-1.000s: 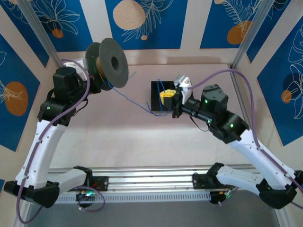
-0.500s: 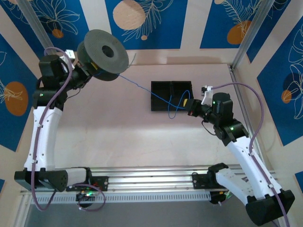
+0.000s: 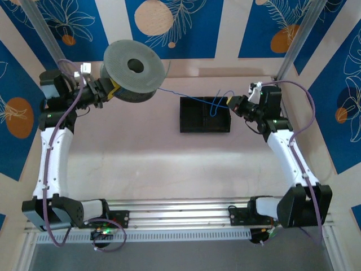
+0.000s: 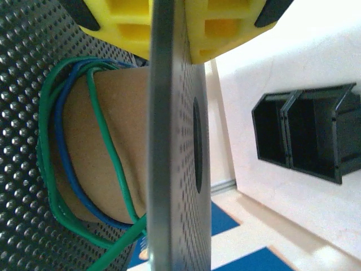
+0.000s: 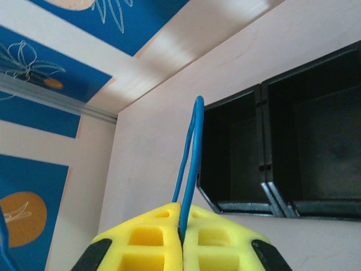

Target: Wrap the cables

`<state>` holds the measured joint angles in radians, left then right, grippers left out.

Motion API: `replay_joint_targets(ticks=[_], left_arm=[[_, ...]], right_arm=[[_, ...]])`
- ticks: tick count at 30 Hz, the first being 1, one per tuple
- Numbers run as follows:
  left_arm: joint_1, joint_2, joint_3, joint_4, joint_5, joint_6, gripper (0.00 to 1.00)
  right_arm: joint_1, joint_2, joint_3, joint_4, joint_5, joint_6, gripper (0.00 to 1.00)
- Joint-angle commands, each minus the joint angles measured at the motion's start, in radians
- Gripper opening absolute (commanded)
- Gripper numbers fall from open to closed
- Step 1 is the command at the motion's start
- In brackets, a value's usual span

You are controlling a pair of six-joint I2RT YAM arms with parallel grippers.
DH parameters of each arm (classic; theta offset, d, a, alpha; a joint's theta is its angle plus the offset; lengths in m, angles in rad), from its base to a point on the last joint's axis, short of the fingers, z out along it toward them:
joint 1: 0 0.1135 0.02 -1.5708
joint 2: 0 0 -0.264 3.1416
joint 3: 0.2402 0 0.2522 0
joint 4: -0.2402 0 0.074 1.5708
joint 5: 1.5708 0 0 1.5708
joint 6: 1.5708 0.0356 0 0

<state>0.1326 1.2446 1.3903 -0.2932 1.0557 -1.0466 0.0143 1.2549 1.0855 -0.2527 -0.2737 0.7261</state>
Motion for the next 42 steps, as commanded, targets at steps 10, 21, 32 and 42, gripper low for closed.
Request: replay_joint_targets(ticks=[10,21,32,42], left_arm=[[-0.141,-0.171,-0.054,-0.322,-0.009,0.441,0.00],[-0.554,-0.051,0.055,-0.698,-0.376,0.841,0.00],[-0.813,0.068,0.088,-0.761,-0.711,0.899,0.00],[-0.871,0.225,0.159,-0.805,-1.094,0.888,0.00]], right_arm=[[-0.168,0.234,0.111,-0.169,0.226,-0.015,0.00],[-0.178,0.331,0.256,-0.203,0.175,-0.037,0.00],[-0.138,0.339,0.361,-0.226,0.118,0.004,0.00],[-0.010,0.314,0.548,-0.266,0.079,0.086,0.00]])
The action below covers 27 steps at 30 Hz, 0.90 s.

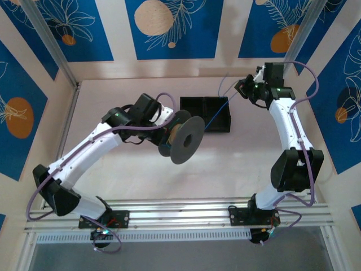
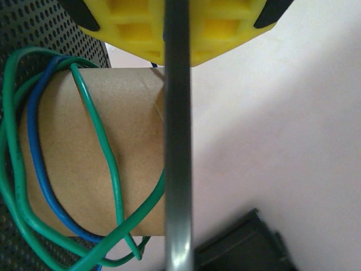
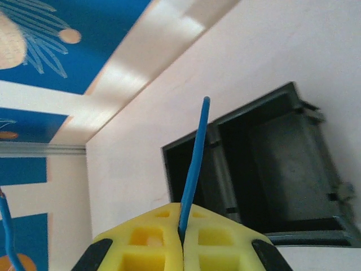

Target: Wrap the cables

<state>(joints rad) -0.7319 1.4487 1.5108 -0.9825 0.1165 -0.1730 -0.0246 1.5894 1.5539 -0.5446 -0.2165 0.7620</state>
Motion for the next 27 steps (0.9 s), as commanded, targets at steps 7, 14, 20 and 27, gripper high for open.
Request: replay_joint_targets(ticks=[7,14,20,27], left_arm=[[-0.006,0.125,0.145,-0.116,-0.225,0.010,0.00],[0.017,0.225,0.302,-0.136,-0.254,-0.043,0.00],[0.108,0.198,0.305,-0.063,-0.208,-0.187,0.00],[0.210,0.130,0.224,0.073,-0.044,-0.291,0.00]], right_arm=[[0.240,-0.043,0.207,-0.004,0.096,0.034,0.00],[0.522,-0.094,0.183,0.092,0.263,-0.035,0.00],[0.692,-0.221,-0.106,0.475,0.292,-0.144,0.00],[0.712,-0.279,-0.427,0.980,0.086,-0.118,0.00]])
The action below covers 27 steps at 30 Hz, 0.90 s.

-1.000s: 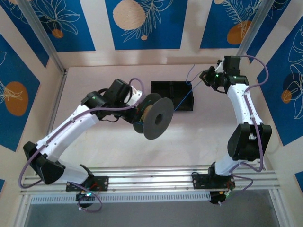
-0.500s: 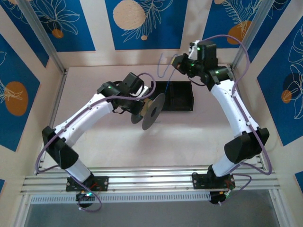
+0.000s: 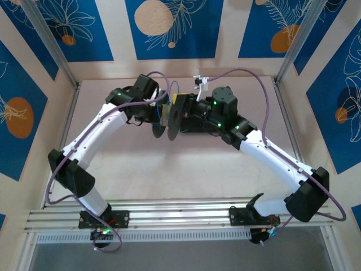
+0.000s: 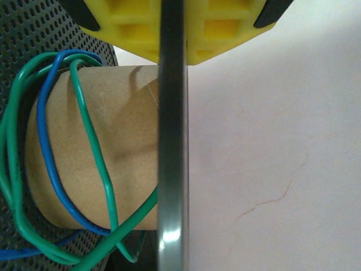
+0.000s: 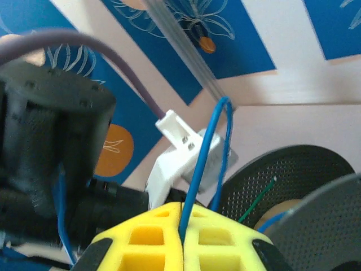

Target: Wrap the cables

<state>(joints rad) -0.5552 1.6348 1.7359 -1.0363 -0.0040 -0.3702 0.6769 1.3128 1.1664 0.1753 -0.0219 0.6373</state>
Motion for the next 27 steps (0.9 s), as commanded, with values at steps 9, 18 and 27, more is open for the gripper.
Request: replay_joint_targets(ticks=[9,18,27], left_arm=[[0.136,-0.078,0.023,0.186,0.159,-0.176,0.00],[0.165,-0.094,0.056,0.178,0.183,-0.177,0.00],[0.165,-0.142,0.006,0.228,0.211,-0.211,0.00]], right_arm=[[0.114,0.037,-0.040,0.064,-0.359,-0.360,0.00],[0.235,0.056,0.047,-0.476,-0.229,-0.980,0.00],[0.266,0.062,-0.001,-0.453,-0.126,-1.005,0.16]])
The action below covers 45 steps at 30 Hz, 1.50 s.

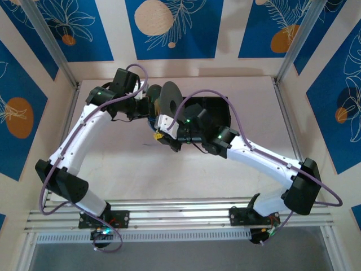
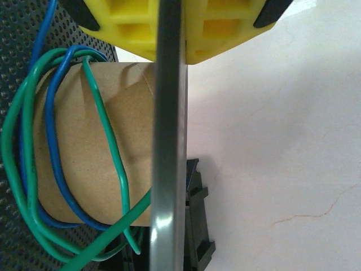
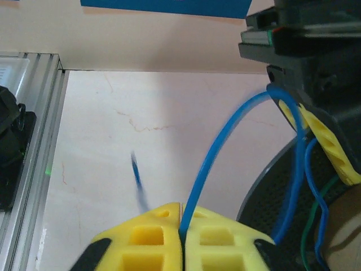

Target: Wrap the cables

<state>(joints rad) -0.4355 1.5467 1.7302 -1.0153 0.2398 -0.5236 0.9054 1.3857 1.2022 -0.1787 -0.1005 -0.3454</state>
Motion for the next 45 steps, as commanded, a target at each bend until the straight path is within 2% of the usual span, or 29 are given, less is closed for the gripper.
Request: replay_joint_targets(ticks=[1,3,10,16,23,27,31,37,41,45], left_arm=[[0.045,-0.068,-0.001,0.209,-0.037,-0.055,0.00],[0.046,-0.096,-0.027,0.226,-0.043,-0.051,0.00],[0.050,-0.145,-0.064,0.240,-0.049,-0.035,0.00],[0.067,-0.196,-0.114,0.288,-0.046,-0.041,0.00],[0.078,-0.254,-0.158,0.362,-0.033,-0.115,0.00],[0.081,-0.277,-0.180,0.418,-0.023,-0.178,0.00],[0.084,-0.302,-0.213,0.488,0.001,-0.250,0.00],[0.086,-0.350,-0.294,0.615,0.030,-0.375,0.00],[0.086,-0.369,-0.329,0.660,0.036,-0.422,0.00],[0.086,-0.381,-0.348,0.666,0.044,-0.446,0.00]], right_arm=[[0.037,-0.014,-0.041,-0.096,-0.046,-0.016,0.21],[0.038,-0.022,-0.048,-0.083,-0.048,0.004,0.32],[0.041,-0.110,-0.092,0.009,-0.120,0.181,0.45],[0.038,-0.282,-0.294,0.263,-0.148,0.495,0.63],[-0.037,-0.432,-0.442,0.403,-0.149,0.856,0.69],[-0.111,-0.474,-0.521,0.540,-0.199,1.075,0.69],[-0.188,-0.476,-0.582,0.636,-0.194,1.299,0.69],[-0.262,-0.365,-0.688,0.951,-0.189,1.625,0.58],[-0.239,-0.258,-0.673,1.089,-0.168,1.698,0.52],[-0.208,-0.194,-0.582,1.027,-0.141,1.613,0.49]])
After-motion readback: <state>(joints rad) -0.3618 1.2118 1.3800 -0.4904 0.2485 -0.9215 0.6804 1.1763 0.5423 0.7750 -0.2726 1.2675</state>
